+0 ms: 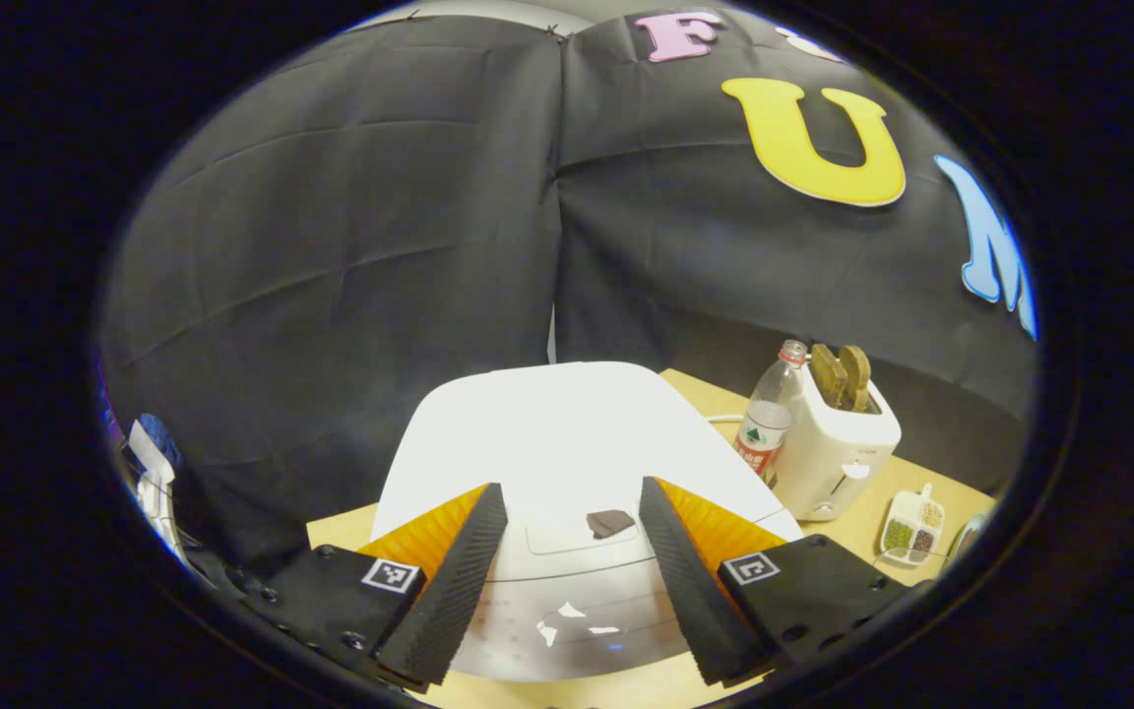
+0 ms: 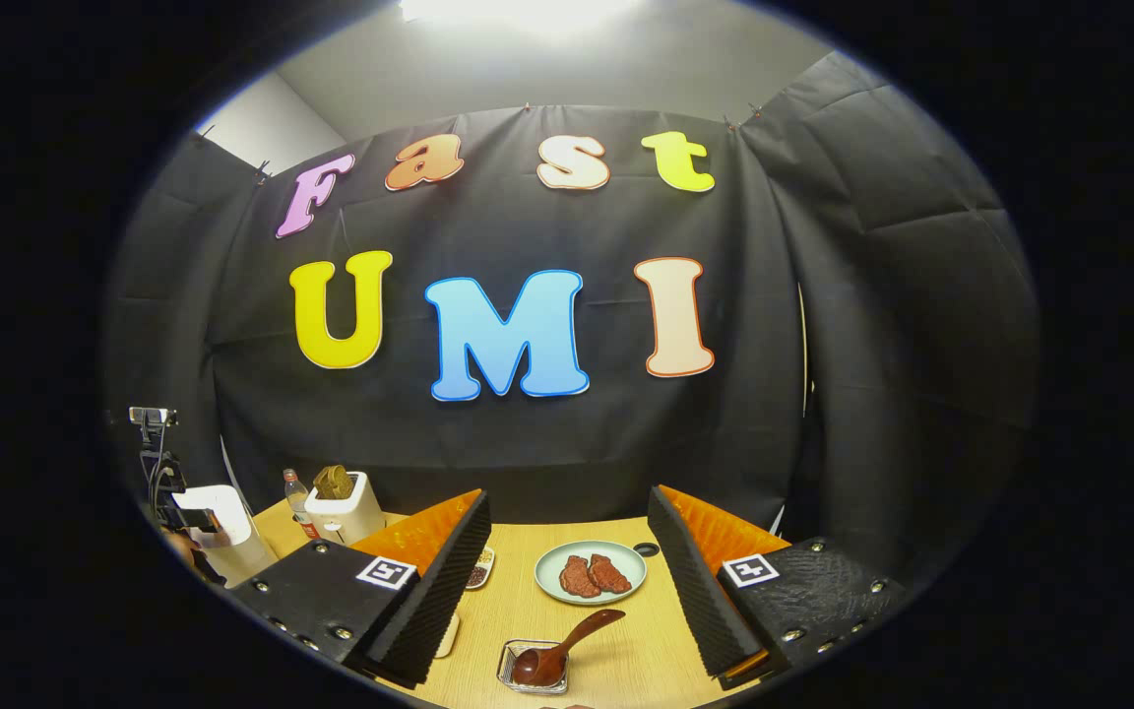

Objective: Close the left gripper, press the button to open the rice cooker; take a wooden spoon from the chopstick holder with the right hand, scoop a spoonful of rice and pour it into the rice cooker, then put the wooden spoon back into the chopstick holder.

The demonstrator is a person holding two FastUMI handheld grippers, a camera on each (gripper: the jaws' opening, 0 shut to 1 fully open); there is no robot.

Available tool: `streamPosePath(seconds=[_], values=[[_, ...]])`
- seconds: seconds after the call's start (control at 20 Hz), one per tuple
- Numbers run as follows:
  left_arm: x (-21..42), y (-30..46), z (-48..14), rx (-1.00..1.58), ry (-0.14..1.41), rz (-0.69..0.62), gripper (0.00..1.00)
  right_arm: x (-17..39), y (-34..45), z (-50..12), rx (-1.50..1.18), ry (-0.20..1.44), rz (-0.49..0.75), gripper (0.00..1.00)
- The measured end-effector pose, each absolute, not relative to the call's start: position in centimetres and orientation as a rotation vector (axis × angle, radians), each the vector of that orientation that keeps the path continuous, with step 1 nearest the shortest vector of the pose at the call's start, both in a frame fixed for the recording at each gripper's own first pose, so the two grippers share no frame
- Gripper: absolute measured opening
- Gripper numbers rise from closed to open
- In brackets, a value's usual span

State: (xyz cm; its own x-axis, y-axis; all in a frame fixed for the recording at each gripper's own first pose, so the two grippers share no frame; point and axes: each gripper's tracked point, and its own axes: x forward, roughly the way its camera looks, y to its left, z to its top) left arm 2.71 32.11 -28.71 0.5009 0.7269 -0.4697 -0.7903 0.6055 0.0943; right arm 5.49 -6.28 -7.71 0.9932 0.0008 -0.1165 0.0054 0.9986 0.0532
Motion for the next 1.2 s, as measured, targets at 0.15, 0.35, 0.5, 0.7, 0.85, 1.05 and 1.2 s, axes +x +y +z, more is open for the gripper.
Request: streamPosePath(seconds=[0.15,0.35,0.5,0.7,0.85,1.05,1.2], values=[[3.0,31.6,-28.4,-0.115,0.503,0.873,0.95,5.3,-6.6,-7.9,0.056,0.126,0.002,0.97],[3.4,30.8,-25.0,-0.075,0.439,0.828,0.94,5.3,-6.8,-7.7,0.053,0.120,0.013,0.97],[3.4,28.6,-19.5,-0.071,0.344,0.770,0.94,5.2,-6.1,-7.2,0.060,0.108,0.033,0.97],[3.8,23.8,-12.7,-0.053,0.214,0.669,0.94,5.1,-5.0,-6.4,0.055,0.086,0.064,0.97],[3.1,19.6,-8.5,-0.036,0.133,0.583,0.94,4.9,-4.5,-5.3,0.051,0.064,0.073,0.97],[2.7,13.4,-5.6,-0.036,0.095,0.444,0.94,4.6,-3.6,-4.1,0.047,0.044,0.072,0.97],[2.0,9.0,-4.2,-0.045,0.078,0.360,0.94,4.6,-2.3,-3.1,0.056,0.018,0.092,0.97]])
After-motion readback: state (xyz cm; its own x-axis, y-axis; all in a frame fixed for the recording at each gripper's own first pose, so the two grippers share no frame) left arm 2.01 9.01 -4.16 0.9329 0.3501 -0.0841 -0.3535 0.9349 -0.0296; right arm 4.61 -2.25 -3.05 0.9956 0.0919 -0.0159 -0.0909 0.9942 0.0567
